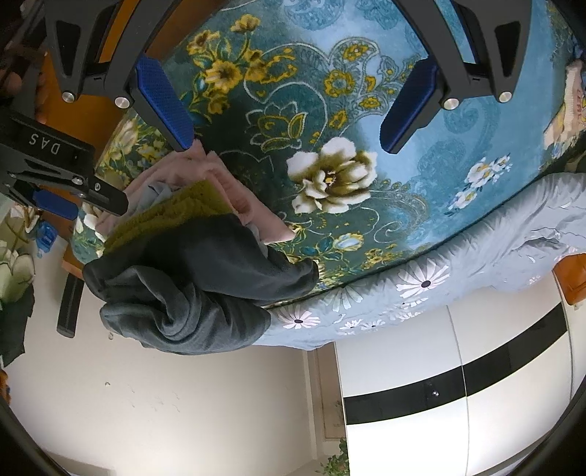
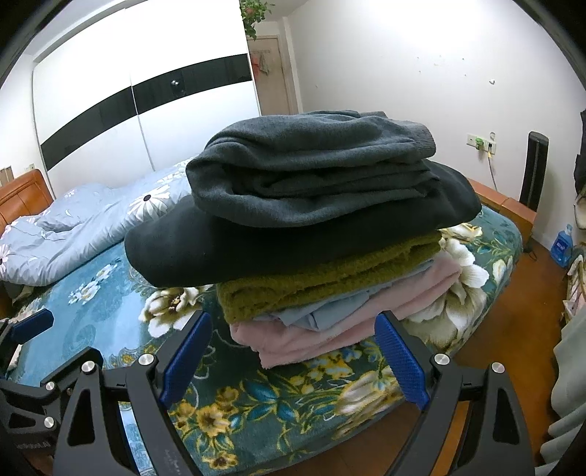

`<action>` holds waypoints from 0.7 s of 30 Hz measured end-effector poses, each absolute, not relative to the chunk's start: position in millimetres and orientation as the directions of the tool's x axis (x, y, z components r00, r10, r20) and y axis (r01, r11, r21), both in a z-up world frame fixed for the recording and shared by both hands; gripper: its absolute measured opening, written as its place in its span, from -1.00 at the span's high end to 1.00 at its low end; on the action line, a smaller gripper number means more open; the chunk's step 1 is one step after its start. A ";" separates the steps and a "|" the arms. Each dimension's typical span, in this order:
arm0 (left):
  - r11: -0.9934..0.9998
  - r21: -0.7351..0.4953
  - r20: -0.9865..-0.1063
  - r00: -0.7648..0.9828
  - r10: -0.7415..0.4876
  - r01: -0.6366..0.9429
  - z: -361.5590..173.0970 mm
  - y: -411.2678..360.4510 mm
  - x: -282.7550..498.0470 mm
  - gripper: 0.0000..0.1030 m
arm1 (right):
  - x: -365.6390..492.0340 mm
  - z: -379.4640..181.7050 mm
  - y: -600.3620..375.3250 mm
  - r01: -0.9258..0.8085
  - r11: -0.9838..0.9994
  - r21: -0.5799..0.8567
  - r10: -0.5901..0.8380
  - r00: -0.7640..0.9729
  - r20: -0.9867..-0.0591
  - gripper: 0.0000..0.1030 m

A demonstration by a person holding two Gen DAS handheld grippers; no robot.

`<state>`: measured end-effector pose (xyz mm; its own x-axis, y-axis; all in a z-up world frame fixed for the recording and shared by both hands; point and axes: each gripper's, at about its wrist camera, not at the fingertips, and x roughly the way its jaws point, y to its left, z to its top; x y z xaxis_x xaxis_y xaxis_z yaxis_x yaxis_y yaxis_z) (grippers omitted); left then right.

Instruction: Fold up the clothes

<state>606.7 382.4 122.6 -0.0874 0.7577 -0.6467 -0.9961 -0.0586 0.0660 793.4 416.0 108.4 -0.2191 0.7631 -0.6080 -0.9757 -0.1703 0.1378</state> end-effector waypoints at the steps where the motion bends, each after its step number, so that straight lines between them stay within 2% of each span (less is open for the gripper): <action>1: -0.057 0.068 -0.647 -0.087 0.758 -0.996 122.8 381.5 606.8 -1.00 | 794.1 108.5 415.4 -0.976 -0.167 0.140 0.764 -0.218 -0.608 -0.77; 21: -0.050 0.055 -0.648 -0.074 0.758 -0.997 125.5 367.7 602.1 -1.00 | 790.3 114.4 403.7 -0.976 -0.169 0.137 0.764 -0.218 -0.607 -0.77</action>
<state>602.1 367.7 125.5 -0.0742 0.7579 -0.6481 -0.9972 -0.0504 0.0552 790.3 403.7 114.4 -0.2175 0.7641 -0.6073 -0.9761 -0.1688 0.1373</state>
